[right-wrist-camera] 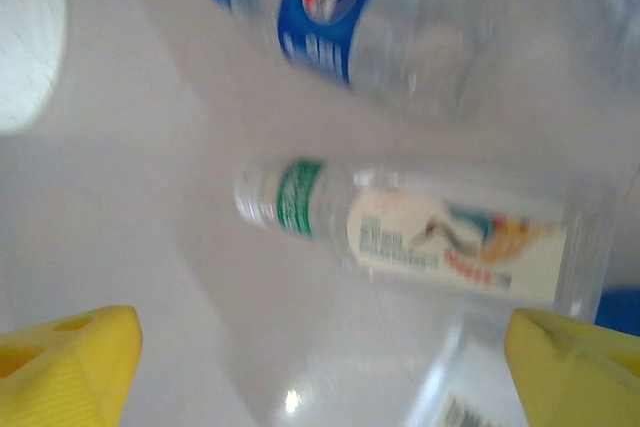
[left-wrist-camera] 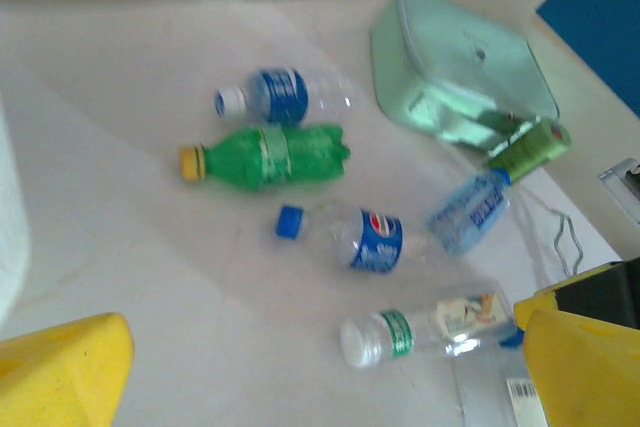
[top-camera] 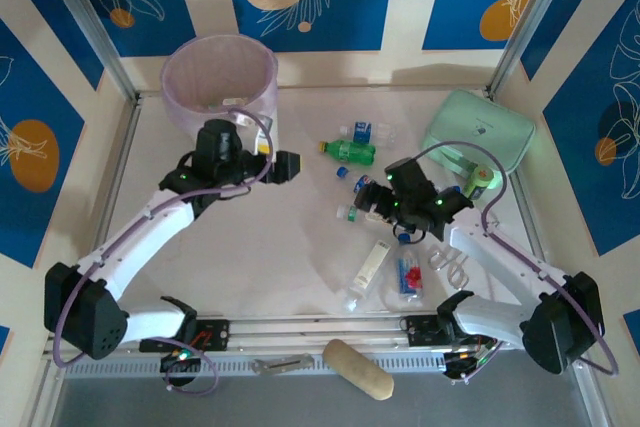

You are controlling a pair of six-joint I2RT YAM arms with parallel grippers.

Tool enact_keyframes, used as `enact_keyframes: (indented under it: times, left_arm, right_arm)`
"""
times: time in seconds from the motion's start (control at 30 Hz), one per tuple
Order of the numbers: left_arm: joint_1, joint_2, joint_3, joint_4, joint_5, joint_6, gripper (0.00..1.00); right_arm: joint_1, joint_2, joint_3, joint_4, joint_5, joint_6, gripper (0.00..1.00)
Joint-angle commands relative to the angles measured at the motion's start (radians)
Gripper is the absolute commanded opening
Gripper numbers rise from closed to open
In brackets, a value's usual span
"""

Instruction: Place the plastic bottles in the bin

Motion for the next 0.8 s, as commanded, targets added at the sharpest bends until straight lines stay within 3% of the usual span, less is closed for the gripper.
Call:
enact_keyframes:
  times: [0.0,0.17,0.3,0.77]
  left_arm:
    - [-0.01,-0.053,-0.08,0.143,0.027,-0.036,1.0]
    - [-0.016,-0.052,-0.213,0.263,0.018,-0.093,1.0]
    - [-0.018,-0.039,-0.305,0.356,0.027,-0.158,1.0]
    - [-0.028,-0.021,-0.366,0.391,0.004,-0.164,1.0]
  right_arm:
    - [0.089,0.014,0.014,-0.176,0.085,0.128,0.94]
    - [0.185,0.042,0.017,-0.272,0.134,0.248,0.91]
    - [0.205,0.074,0.008,-0.295,0.11,0.302,0.9]
    - [0.216,0.242,-0.059,-0.105,0.019,0.384,0.89]
